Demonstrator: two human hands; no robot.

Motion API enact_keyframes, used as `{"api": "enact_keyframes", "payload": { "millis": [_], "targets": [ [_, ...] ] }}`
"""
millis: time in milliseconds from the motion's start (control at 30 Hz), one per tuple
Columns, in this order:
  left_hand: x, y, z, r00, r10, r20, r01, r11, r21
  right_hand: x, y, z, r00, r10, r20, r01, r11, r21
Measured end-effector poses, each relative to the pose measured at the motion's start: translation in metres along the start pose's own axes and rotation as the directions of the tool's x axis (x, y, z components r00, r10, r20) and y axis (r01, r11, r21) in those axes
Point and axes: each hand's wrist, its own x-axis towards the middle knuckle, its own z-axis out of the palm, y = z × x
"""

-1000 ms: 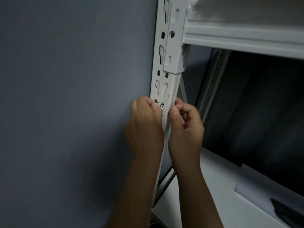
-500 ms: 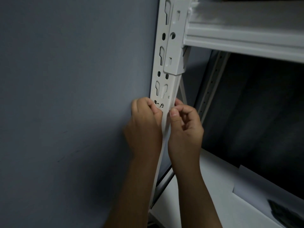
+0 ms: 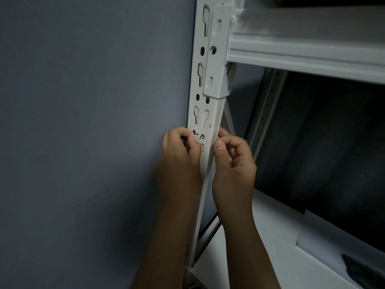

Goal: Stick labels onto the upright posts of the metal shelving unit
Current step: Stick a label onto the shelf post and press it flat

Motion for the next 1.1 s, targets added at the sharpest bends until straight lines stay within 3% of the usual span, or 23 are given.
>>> {"api": "enact_keyframes", "payload": {
  "millis": [367, 600, 733, 933, 1033, 1100],
  "targets": [
    [-0.003, -0.003, -0.003, 0.996, 0.046, -0.078, -0.051, 0.996, -0.068, -0.001, -0.001, 0.000, 1.000, 0.001, 0.010, -0.001, 1.000, 0.015],
    [-0.003, -0.004, -0.003, 0.997, 0.050, -0.060, -0.056, 0.994, -0.089, -0.001, 0.002, -0.001, 1.000, -0.010, 0.017, 0.010, 1.000, -0.006],
    [-0.004, 0.000, -0.006, 1.000, -0.015, -0.004, 0.014, 0.983, -0.183, -0.001, 0.003, -0.001, 1.000, -0.017, 0.006, 0.017, 1.000, -0.020],
    [0.002, 0.001, -0.024, 0.997, -0.005, 0.075, 0.022, 0.974, -0.227, -0.005, 0.006, 0.000, 0.998, -0.069, -0.008, 0.067, 0.986, -0.150],
    [0.003, 0.003, -0.032, 0.989, -0.016, 0.145, 0.060, 0.949, -0.308, -0.013, 0.004, 0.006, 0.971, -0.228, -0.065, 0.187, 0.905, -0.383],
    [0.004, 0.005, -0.036, 0.972, -0.045, 0.229, 0.131, 0.916, -0.379, -0.015, 0.002, 0.007, 0.945, -0.314, -0.094, 0.248, 0.873, -0.421]
  ]
}}
